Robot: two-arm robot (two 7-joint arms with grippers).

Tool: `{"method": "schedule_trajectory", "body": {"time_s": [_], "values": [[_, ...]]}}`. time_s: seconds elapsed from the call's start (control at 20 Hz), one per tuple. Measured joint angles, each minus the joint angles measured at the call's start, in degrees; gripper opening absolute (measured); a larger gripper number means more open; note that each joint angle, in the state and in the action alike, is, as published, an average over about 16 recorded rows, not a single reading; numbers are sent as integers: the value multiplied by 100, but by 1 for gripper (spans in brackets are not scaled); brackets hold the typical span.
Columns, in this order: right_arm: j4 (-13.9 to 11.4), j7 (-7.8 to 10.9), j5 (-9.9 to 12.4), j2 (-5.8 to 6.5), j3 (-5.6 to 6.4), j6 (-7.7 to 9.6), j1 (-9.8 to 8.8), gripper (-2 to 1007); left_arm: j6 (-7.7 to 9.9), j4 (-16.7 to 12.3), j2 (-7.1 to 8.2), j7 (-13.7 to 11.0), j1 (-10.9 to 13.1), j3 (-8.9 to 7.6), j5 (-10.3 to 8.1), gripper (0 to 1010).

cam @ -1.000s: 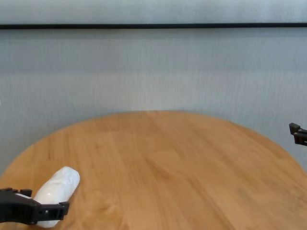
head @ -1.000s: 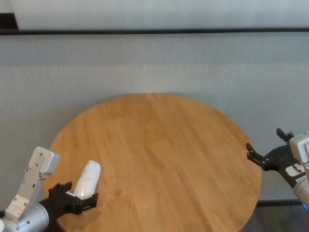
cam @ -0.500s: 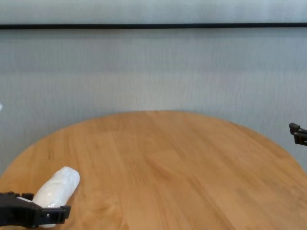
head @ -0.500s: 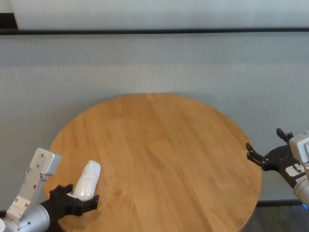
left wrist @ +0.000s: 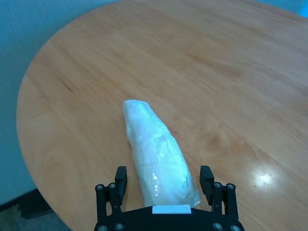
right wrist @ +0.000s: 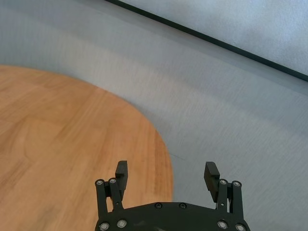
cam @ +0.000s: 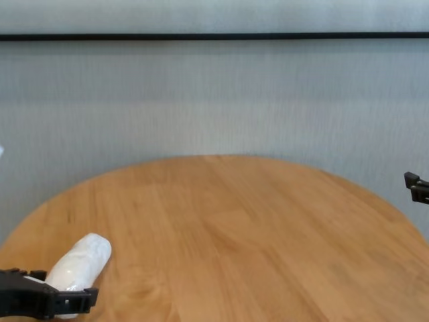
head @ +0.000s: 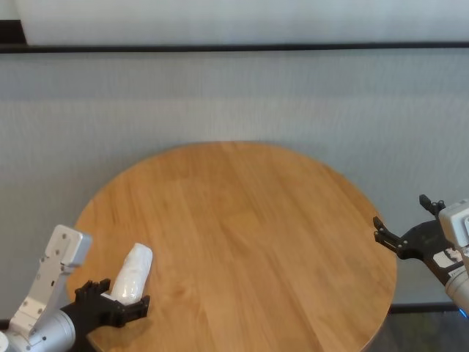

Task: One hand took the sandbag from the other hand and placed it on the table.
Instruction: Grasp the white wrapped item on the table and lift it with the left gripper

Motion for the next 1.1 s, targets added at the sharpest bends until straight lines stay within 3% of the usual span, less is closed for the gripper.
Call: {"method": "schedule_trajectory", "body": {"time_s": [1.1], "values": [[0, 0, 0, 0, 0, 0, 0, 1000, 153, 71, -21, -135, -59, 19, 250, 1000]]}}
